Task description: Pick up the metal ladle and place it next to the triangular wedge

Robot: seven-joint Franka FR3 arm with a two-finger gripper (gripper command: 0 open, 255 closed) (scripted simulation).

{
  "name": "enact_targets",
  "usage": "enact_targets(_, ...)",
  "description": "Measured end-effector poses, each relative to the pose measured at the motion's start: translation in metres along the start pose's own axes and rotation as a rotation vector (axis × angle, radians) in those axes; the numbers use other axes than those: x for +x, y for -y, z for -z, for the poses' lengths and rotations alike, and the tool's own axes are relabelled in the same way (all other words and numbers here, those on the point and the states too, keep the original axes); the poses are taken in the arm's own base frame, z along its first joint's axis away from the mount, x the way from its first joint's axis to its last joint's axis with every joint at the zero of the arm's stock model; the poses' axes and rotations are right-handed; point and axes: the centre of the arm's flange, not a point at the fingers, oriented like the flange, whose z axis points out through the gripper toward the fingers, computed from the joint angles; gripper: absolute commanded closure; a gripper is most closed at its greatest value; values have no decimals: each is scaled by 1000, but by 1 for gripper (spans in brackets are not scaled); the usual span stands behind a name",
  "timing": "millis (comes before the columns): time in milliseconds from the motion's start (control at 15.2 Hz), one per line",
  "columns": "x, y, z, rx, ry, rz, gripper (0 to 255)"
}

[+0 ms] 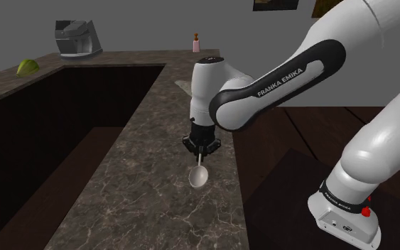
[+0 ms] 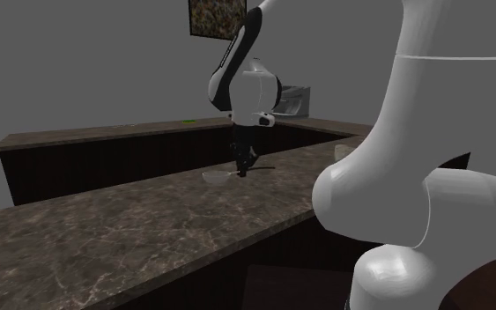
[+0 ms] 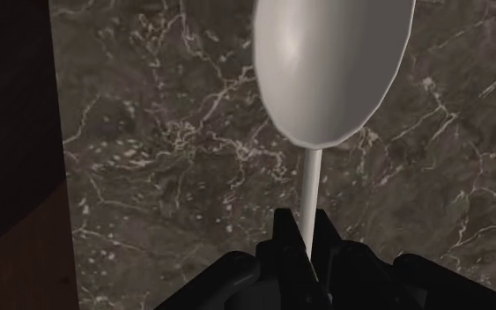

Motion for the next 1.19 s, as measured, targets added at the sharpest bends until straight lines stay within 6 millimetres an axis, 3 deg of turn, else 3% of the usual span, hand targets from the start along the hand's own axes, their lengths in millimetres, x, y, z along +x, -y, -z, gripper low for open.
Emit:
enact_targets(264,0,2,20,0,0,0,255)
enact_targets(396,15,4,25,0,0,0,255)
enact_targets(1188,169,23,28,1,1,0,255)
